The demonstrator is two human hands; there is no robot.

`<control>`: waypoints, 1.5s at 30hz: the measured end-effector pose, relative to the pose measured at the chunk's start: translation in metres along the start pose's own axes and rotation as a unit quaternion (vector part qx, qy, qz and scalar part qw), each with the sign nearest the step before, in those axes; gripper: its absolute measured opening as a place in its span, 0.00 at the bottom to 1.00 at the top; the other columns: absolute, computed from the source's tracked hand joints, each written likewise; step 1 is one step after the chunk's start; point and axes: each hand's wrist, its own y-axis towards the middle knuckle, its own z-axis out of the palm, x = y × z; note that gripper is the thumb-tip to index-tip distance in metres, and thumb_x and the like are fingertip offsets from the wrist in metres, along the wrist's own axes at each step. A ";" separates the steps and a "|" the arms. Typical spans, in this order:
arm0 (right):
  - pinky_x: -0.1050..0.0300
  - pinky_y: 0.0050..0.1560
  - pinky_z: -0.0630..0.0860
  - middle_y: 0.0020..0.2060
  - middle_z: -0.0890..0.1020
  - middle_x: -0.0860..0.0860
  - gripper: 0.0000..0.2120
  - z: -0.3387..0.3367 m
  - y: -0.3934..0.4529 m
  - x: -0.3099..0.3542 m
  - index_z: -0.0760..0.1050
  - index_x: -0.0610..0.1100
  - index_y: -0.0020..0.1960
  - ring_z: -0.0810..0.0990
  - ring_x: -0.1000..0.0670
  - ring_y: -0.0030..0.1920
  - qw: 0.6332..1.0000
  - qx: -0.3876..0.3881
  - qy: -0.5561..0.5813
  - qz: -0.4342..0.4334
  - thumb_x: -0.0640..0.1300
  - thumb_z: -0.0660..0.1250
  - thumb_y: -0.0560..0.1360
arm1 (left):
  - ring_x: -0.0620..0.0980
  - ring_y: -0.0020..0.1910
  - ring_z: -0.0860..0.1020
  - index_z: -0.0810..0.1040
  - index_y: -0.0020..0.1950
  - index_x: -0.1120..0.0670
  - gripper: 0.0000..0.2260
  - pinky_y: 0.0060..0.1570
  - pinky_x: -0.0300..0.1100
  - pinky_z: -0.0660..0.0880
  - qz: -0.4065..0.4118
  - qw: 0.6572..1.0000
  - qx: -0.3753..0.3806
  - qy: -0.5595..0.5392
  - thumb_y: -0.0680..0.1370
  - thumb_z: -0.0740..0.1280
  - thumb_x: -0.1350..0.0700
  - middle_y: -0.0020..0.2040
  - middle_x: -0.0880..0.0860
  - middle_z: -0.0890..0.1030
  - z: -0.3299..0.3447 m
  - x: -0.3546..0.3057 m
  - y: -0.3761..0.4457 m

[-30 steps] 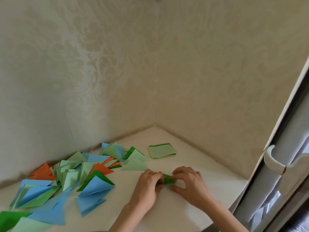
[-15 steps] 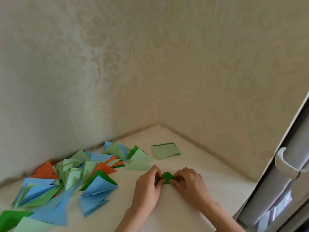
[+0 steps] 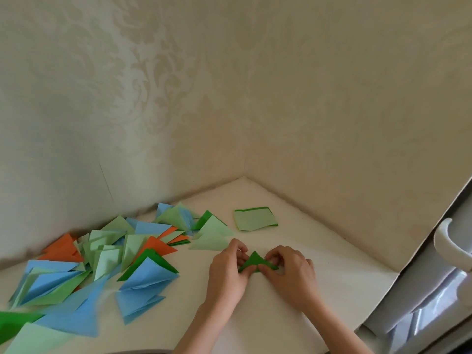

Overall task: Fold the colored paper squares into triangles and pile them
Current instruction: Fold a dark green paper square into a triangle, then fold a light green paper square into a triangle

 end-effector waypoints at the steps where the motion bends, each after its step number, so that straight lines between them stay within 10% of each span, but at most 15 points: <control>1: 0.58 0.47 0.63 0.39 0.76 0.59 0.11 -0.001 0.001 0.001 0.71 0.59 0.47 0.73 0.59 0.44 1.000 0.006 0.010 0.013 0.59 0.71 0.69 | 0.40 0.39 0.76 0.73 0.46 0.49 0.15 0.38 0.29 0.71 -0.010 1.000 0.004 -0.016 0.68 0.77 0.57 0.39 0.44 0.78 -0.001 0.001 0.002; 14: 0.59 0.48 0.72 0.34 0.77 0.58 0.08 -0.008 0.010 -0.005 0.77 0.57 0.44 0.73 0.59 0.35 0.993 0.066 0.085 0.040 0.48 0.74 0.69 | 0.40 0.42 0.79 0.77 0.46 0.51 0.11 0.44 0.31 0.76 -0.014 0.999 0.030 -0.019 0.71 0.72 0.66 0.42 0.46 0.80 -0.018 0.012 -0.004; 23: 0.60 0.48 0.62 0.40 0.76 0.59 0.07 -0.004 0.001 -0.004 0.70 0.61 0.50 0.73 0.58 0.45 0.999 0.042 0.022 -0.013 0.53 0.67 0.74 | 0.48 0.50 0.72 0.72 0.57 0.51 0.16 0.48 0.38 0.70 0.016 0.988 -0.013 0.150 0.74 0.71 0.47 0.50 0.49 0.75 0.000 -0.019 -0.017; 45: 0.57 0.49 0.74 0.45 0.77 0.59 0.07 -0.005 0.015 -0.001 0.76 0.57 0.51 0.75 0.58 0.41 0.998 -0.014 0.056 -0.025 0.52 0.70 0.73 | 0.44 0.45 0.76 0.77 0.57 0.44 0.13 0.47 0.35 0.73 0.042 0.997 -0.048 0.043 0.77 0.67 0.58 0.48 0.41 0.79 -0.011 0.006 -0.008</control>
